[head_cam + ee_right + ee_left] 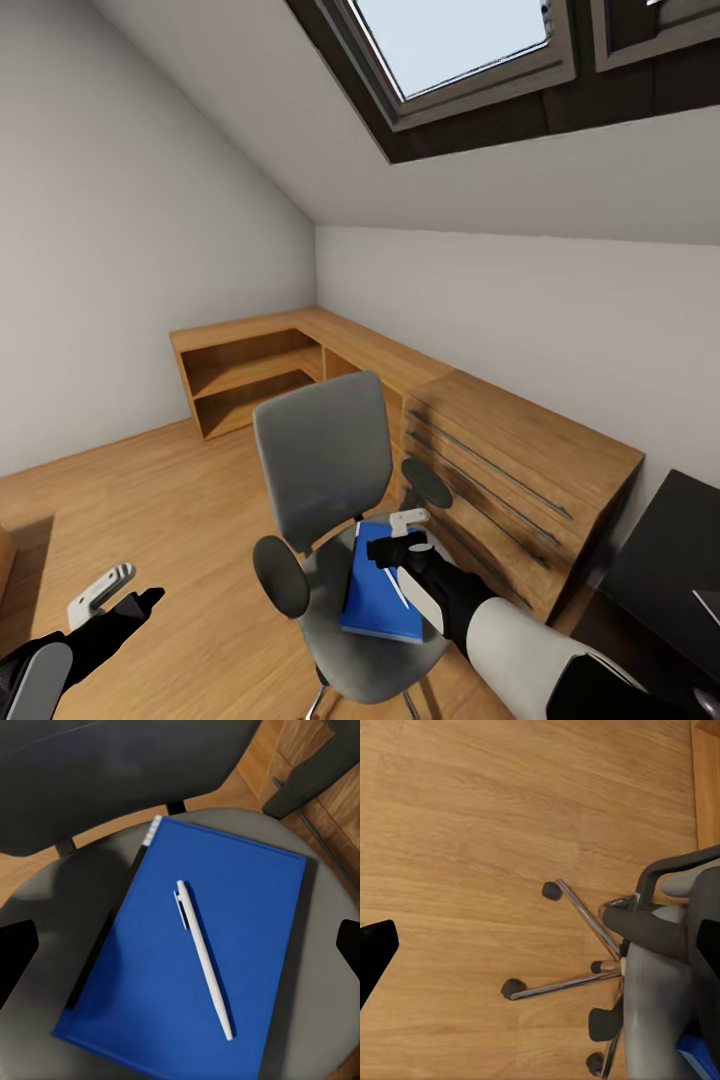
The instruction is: In the bedroom, organize the workspace by keeping the computer under the desk, ensuring the monitor is on the desk, placing the keyboard on the desk next to the monitor, placing the mouse on the desk next to the keyboard, moving the folder from the swivel chair onto the desk next to the mouse, stacking the notebook on top of the folder with the pen on top of the notebook, and positioning the swivel chair next to the desk.
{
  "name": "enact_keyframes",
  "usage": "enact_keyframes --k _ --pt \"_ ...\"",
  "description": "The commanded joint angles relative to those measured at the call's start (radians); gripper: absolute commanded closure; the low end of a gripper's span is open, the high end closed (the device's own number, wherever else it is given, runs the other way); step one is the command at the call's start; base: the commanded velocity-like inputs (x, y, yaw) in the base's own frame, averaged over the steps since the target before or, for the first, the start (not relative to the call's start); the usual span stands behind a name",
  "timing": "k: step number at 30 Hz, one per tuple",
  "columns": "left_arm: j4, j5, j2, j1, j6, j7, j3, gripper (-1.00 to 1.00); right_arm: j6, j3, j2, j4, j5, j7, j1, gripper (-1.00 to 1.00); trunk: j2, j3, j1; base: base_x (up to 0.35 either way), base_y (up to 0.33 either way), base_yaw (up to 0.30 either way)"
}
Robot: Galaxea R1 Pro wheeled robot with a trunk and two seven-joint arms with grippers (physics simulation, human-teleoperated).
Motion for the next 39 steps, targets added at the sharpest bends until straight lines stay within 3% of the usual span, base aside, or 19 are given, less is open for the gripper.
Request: enact_keyframes --k 1,12,17,18,20,22,23,25,29,39 --pt "-0.001 0.011 0.0 -0.001 0.003 0.009 0.001 -1.0 0.004 0.009 -0.002 -0.002 -0.007 -0.008 -0.001 -1.0 -0.008 -0.004 0.004 0.0 0.0 0.0" --pt "-0.004 0.01 0.003 -0.001 0.003 0.006 0.007 -1.0 0.018 0.007 -0.007 -0.009 -0.009 -0.009 -0.001 -1.0 -0.085 -0.039 0.046 0.0 0.0 0.0" --pt "-0.007 0.01 0.006 -0.001 0.003 0.005 0.009 -1.0 0.212 0.002 -0.006 -0.008 -0.015 -0.01 -0.01 -1.0 -0.12 -0.055 0.065 0.0 0.0 0.0" --pt "-0.008 0.01 0.007 -0.001 0.003 0.005 0.009 -1.0 0.28 -0.001 -0.006 -0.008 -0.018 -0.009 -0.026 -1.0 -0.127 -0.058 0.069 0.0 0.0 0.0" --pt "-0.008 0.01 0.007 -0.001 0.003 0.004 0.009 -1.0 0.346 -0.011 -0.006 -0.007 -0.023 -0.008 -0.051 -1.0 -0.141 -0.064 0.077 0.0 0.0 0.0" --pt "-0.008 0.01 0.008 0.0 0.003 0.004 0.011 -1.0 0.475 -0.073 -0.007 -0.008 -0.042 -0.005 -0.111 -1.0 -0.155 -0.07 0.085 0.0 0.0 0.0" --pt "-0.009 0.01 0.008 -0.001 0.003 0.004 0.012 -1.0 0.503 -0.104 -0.008 -0.008 -0.047 -0.004 -0.122 -1.0 -0.162 -0.073 0.088 0.0 0.0 0.0" --pt "-0.009 0.01 0.009 -0.001 0.003 0.003 0.013 -1.0 0.526 -0.138 -0.009 -0.008 -0.051 -0.004 -0.132 -1.0 -0.176 -0.08 0.096 0.0 0.0 0.0" --pt "-0.008 0.01 0.009 -0.001 0.003 0.003 0.014 -1.0 0.516 -0.165 -0.01 -0.004 -0.053 -0.003 -0.14 -1.0 -0.204 -0.092 0.111 0.0 0.0 0.0" --pt "-0.008 0.01 0.009 -0.001 0.003 0.0 0.013 -1.0 0.456 -0.17 -0.015 0.003 -0.05 0.007 -0.141 -1.0 -0.204 -0.092 0.111 0.0 0.0 0.0"
